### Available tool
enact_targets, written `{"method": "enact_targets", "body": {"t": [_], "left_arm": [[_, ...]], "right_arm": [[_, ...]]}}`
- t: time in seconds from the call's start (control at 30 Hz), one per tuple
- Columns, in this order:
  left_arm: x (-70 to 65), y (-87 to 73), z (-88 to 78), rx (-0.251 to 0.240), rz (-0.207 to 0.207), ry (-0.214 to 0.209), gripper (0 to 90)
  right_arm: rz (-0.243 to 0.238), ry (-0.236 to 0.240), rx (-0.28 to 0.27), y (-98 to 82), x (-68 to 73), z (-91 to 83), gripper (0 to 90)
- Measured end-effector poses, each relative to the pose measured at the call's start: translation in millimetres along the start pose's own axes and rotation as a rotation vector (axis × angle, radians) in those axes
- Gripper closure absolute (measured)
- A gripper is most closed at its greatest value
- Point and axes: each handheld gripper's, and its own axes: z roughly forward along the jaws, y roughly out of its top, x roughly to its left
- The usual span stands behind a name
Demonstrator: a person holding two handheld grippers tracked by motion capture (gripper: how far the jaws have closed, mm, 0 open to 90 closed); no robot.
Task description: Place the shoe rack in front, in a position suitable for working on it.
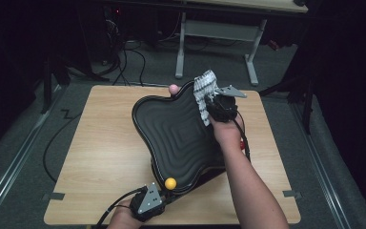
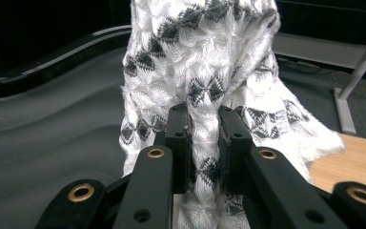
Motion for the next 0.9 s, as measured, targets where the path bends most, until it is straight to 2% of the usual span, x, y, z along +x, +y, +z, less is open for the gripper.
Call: {"method": "enact_targets", "body": {"t": [0.1,0.2,0.3,0.4,0.47,0.6,0.7,0.77,0.9], "left_arm": [[0.0,-0.1,0.0,0.0,0.0,0.0,71.7],[0.1,-0.1,-0.1,0.001,0.001,0.0,71.7],[0.0,-0.1,-0.1,0.001,0.001,0.001,71.7],[-0.1,-0.3,0.0,-0.001,-0.002,0.0,71.8],[-0.2,-0.5,0.0,-0.002,-0.003,0.001,71.8],[-0.4,-0.4,-0.1,0.001,-0.001,0.003,71.8],[-0.1,-0.1,0.1,0.002,0.002,0.001,71.7],[0.0,0.0,0.4,0.002,0.003,-0.001,71.7],[-0.3,0.3,1.2,0.002,0.004,0.0,71.7]], "right_arm": [[-0.01,0.026,-0.003,4.3,4.9,2.5,78.1],[-0.035,0.024,0.003,8.1,7.3,4.6,77.8],[-0.031,0.043,0.0,10.2,6.4,6.2,77.8],[-0.033,0.077,-0.002,6.3,10.5,2.3,78.3],[-0.056,0.088,0.0,1.0,16.2,-2.2,78.6],[-0.091,0.143,0.004,-13.4,34.6,-17.4,78.9],[-0.139,0.209,0.001,-21.9,57.6,-27.7,78.9],[-0.167,0.237,-0.002,-22.0,70.2,-29.4,78.9],[-0.19,0.287,-0.011,-15.3,97.0,-24.9,79.0]]}}
